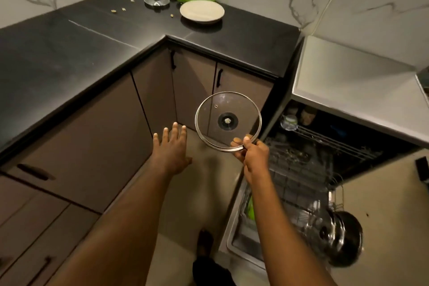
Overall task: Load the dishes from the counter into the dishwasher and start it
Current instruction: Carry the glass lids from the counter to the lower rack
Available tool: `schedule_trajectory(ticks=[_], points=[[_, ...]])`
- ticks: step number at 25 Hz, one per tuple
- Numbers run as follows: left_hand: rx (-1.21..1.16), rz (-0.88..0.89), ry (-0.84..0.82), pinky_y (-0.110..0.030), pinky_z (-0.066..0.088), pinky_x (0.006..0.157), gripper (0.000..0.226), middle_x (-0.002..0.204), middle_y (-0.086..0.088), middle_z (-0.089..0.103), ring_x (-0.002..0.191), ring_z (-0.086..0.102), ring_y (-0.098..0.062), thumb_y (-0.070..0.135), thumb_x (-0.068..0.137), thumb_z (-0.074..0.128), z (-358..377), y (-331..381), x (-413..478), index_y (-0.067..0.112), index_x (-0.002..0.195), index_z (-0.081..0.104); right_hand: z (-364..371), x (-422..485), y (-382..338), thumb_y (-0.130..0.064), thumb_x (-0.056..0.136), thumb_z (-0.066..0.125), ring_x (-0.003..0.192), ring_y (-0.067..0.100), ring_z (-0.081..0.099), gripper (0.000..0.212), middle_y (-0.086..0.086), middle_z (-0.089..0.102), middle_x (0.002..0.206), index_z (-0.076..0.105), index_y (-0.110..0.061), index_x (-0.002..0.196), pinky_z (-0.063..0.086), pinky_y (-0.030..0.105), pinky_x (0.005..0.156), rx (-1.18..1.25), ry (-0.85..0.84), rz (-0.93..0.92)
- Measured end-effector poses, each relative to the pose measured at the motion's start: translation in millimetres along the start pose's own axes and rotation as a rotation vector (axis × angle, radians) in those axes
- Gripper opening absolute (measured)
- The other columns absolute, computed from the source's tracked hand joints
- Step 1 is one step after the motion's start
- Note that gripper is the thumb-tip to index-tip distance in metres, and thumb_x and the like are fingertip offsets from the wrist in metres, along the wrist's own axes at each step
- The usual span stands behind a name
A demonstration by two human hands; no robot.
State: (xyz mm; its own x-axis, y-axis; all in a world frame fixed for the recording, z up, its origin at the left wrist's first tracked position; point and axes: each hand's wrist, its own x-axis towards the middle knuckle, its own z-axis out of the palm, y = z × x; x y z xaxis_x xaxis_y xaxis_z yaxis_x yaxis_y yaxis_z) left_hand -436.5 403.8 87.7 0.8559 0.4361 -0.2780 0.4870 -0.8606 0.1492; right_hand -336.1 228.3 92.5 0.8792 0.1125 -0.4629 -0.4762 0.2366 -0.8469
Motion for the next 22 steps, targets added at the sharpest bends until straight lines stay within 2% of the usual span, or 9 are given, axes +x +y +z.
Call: schedule_trajectory(ticks=[3,5,9,14,18,20,22], points=[[0.014,0.035,-0.049,-0.056,0.000,0.119,0.101,0.164,-0.010,-0.012,0.151,-0.006,-0.035,0.049,0.091,0.061,29.2,26.1,-31.3,0.016,0.157,-0.008,-51.0,-25.0,13.9,-0.005,0.100,0.046,0.065,0.014,0.067,0.009,0.011,0.067,0.083,0.053,-0.010,0.099,0.056,0.026,0.055,-0.054,0.032,0.003],[0.026,0.060,-0.085,-0.056,0.001,0.120,0.100,0.164,-0.010,-0.013,0.151,-0.005,-0.035,0.048,0.092,0.059,45.8,45.5,-43.8,0.016,0.156,-0.010,-83.7,-32.7,24.0,-0.006,0.100,0.047,0.062,0.013,0.067,0.011,0.008,0.067,0.079,0.055,-0.013,0.095,0.053,0.029,0.059,-0.111,0.068,0.005],[0.081,0.136,-0.207,-0.055,0.000,0.119,0.100,0.164,-0.010,-0.015,0.151,-0.006,-0.035,0.046,0.092,0.059,83.6,108.4,-61.0,0.016,0.156,-0.012,-166.7,-37.4,37.7,-0.012,0.098,0.053,0.077,0.022,0.068,0.009,0.011,0.070,0.088,0.061,-0.014,0.097,0.057,0.046,0.075,-0.228,0.134,0.059],[0.119,0.220,-0.338,-0.056,0.003,0.119,0.095,0.164,-0.011,-0.013,0.151,-0.004,-0.035,0.044,0.095,0.056,137.5,197.8,-71.7,0.015,0.156,-0.010,-269.3,-34.4,46.9,-0.007,0.096,0.054,0.086,0.028,0.069,0.012,0.011,0.070,0.093,0.062,-0.016,0.093,0.058,0.050,0.075,-0.264,0.201,0.138],[0.169,0.245,-0.449,-0.054,0.002,0.120,0.088,0.164,-0.010,-0.012,0.151,-0.004,-0.034,0.041,0.097,0.050,208.8,270.2,-83.6,0.016,0.157,-0.009,-353.4,-7.9,54.9,-0.006,0.095,0.057,0.075,0.023,0.069,0.006,0.006,0.068,0.081,0.061,-0.007,0.099,0.059,0.040,0.066,-0.333,0.260,0.211],[0.196,0.267,-0.521,-0.054,0.001,0.120,0.086,0.164,-0.010,-0.014,0.151,-0.006,-0.033,0.037,0.096,0.048,245.5,298.3,-85.5,0.017,0.157,-0.010,-386.7,8.3,68.2,-0.012,0.091,0.062,0.080,0.032,0.069,0.002,0.012,0.069,0.081,0.060,-0.012,0.091,0.057,0.054,0.076,-0.418,0.292,0.216],[0.205,0.294,-0.564,-0.054,-0.001,0.120,0.083,0.164,-0.009,-0.015,0.151,-0.009,-0.033,0.034,0.097,0.046,274.8,320.1,-82.0,0.017,0.157,-0.010,-413.7,21.8,82.9,-0.020,0.086,0.065,0.081,0.036,0.068,0.008,0.013,0.069,0.081,0.058,-0.016,0.084,0.054,0.059,0.077,-0.505,0.330,0.222]])
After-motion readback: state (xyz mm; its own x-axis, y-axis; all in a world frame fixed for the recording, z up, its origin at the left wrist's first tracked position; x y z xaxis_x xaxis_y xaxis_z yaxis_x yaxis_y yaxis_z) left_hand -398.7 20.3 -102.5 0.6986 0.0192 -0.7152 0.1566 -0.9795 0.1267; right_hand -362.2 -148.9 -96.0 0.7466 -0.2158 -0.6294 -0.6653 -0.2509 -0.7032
